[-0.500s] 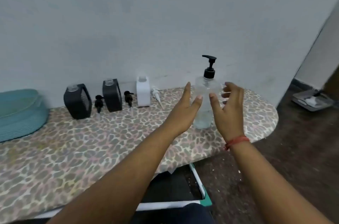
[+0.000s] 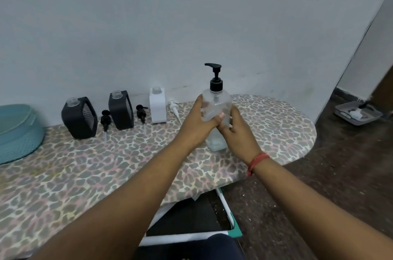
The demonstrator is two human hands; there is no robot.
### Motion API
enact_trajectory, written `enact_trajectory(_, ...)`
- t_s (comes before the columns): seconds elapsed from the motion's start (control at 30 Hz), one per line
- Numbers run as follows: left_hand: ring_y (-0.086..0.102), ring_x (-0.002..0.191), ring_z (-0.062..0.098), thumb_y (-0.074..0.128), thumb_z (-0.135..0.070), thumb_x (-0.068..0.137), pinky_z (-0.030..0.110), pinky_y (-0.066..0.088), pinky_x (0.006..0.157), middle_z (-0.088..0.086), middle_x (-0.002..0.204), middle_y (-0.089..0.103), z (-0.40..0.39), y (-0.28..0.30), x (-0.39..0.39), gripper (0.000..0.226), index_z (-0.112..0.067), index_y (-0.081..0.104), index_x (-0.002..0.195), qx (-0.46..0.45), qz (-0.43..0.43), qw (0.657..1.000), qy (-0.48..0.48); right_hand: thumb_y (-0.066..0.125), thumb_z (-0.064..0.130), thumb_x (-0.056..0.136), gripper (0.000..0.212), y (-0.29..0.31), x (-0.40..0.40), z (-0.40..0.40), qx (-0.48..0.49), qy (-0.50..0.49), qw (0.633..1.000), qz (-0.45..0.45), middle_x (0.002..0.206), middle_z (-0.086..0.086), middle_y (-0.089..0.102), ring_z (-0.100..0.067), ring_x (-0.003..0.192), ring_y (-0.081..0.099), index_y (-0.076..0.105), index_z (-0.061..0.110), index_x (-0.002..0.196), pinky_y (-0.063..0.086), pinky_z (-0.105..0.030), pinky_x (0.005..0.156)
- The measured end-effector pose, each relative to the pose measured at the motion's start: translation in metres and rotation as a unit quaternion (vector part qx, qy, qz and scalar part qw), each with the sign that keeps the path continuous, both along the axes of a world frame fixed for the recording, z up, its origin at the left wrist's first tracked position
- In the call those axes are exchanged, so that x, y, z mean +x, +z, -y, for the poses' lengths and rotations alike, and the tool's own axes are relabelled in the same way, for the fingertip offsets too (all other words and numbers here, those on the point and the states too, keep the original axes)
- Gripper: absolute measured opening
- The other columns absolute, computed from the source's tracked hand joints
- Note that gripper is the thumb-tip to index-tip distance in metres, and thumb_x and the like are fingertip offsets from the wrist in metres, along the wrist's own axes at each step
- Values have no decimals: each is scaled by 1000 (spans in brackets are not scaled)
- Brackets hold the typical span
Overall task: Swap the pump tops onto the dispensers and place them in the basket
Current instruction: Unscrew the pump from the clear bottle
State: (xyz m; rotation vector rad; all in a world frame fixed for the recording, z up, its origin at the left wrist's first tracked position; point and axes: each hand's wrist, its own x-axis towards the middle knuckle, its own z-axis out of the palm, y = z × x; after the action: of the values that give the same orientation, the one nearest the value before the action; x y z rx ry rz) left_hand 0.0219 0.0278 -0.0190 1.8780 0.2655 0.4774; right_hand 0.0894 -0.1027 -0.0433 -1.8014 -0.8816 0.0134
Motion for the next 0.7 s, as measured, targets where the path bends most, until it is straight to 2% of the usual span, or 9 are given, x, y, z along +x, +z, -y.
enact_trajectory(0.13,55,122,1,73,-39,92,32,48,104,-14,140,54,-29,10,-51,63,-39,41,147,16,-10,999,30,54,39,99,50,3,-38,-34,-4,32,999,20,138,6,54,-8,125,53,37,26,145,48,-37,104)
enact_trajectory(0.27,57,127,8,72,-54,84,45,48,109,-17,139,58,-65,23,-113,67,-47,42,143,33,-28,997,66,54,37,100,51,15,-86,-73,-8,92,995,37,139,6,51,-7,123,52,34,28,146,47,-33,102)
enact_trajectory(0.4,56,128,5,71,-43,93,42,45,111,-22,138,58,-97,32,-172,63,-48,39,147,58,-39,993,90,57,30,99,51,20,-132,-107,-8,133,990,50,140,4,50,-10,126,51,35,26,144,46,-36,105)
enact_trajectory(0.5,55,131,6,71,-48,91,46,45,112,-24,140,57,-113,31,-205,67,-50,37,149,74,-48,991,101,60,27,97,49,21,-156,-124,-17,160,986,50,136,2,52,-10,120,55,36,26,140,50,-38,100)
enact_trajectory(0.6,51,133,5,70,-49,91,46,43,114,-28,141,54,-121,26,-229,64,-53,38,146,67,-52,991,108,63,26,95,50,22,-173,-133,-25,177,983,44,133,4,54,-9,116,57,36,28,137,52,-34,97)
enact_trajectory(0.7,49,137,11,70,-59,87,48,43,114,-22,149,49,-126,19,-241,73,-52,32,150,61,-56,992,92,63,26,96,43,21,-181,-135,-44,189,981,10,127,4,59,-12,114,61,39,26,132,53,-31,94)
